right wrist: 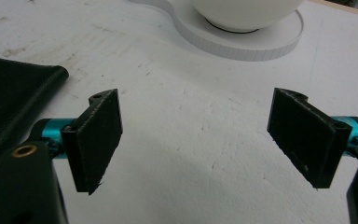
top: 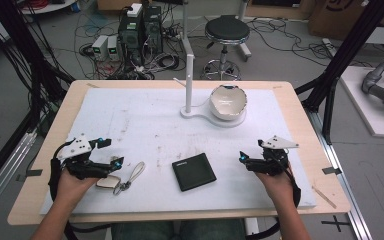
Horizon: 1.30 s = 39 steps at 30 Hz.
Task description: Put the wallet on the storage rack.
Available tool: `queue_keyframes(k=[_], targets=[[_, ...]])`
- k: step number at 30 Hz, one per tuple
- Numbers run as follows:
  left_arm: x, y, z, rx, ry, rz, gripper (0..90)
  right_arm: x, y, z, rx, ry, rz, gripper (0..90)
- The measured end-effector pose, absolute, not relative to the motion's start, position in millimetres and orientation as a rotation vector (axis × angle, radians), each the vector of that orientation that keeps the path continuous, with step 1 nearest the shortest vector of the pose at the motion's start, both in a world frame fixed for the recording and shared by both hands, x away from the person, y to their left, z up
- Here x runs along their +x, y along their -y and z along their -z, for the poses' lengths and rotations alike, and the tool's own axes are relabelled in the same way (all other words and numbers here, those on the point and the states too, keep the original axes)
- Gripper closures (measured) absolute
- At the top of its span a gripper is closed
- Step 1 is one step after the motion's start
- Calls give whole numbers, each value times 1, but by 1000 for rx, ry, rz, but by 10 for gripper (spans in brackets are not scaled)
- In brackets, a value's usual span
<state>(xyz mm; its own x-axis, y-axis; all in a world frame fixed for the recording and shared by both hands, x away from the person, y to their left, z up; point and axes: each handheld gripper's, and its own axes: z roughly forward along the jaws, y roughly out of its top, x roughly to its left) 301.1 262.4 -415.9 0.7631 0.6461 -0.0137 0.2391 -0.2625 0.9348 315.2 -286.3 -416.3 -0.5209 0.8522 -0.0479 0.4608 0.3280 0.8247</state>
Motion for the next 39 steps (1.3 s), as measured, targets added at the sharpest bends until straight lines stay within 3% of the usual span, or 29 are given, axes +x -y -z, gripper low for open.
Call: queue_keyframes(k=[23, 39], targets=[[300, -255, 413, 1855, -672, -477, 169, 318, 296, 415, 1175, -2091, -1084, 181], [301, -261, 414, 1833, -683, -479, 169, 316, 266, 412, 1094, -2167, -1116, 181]])
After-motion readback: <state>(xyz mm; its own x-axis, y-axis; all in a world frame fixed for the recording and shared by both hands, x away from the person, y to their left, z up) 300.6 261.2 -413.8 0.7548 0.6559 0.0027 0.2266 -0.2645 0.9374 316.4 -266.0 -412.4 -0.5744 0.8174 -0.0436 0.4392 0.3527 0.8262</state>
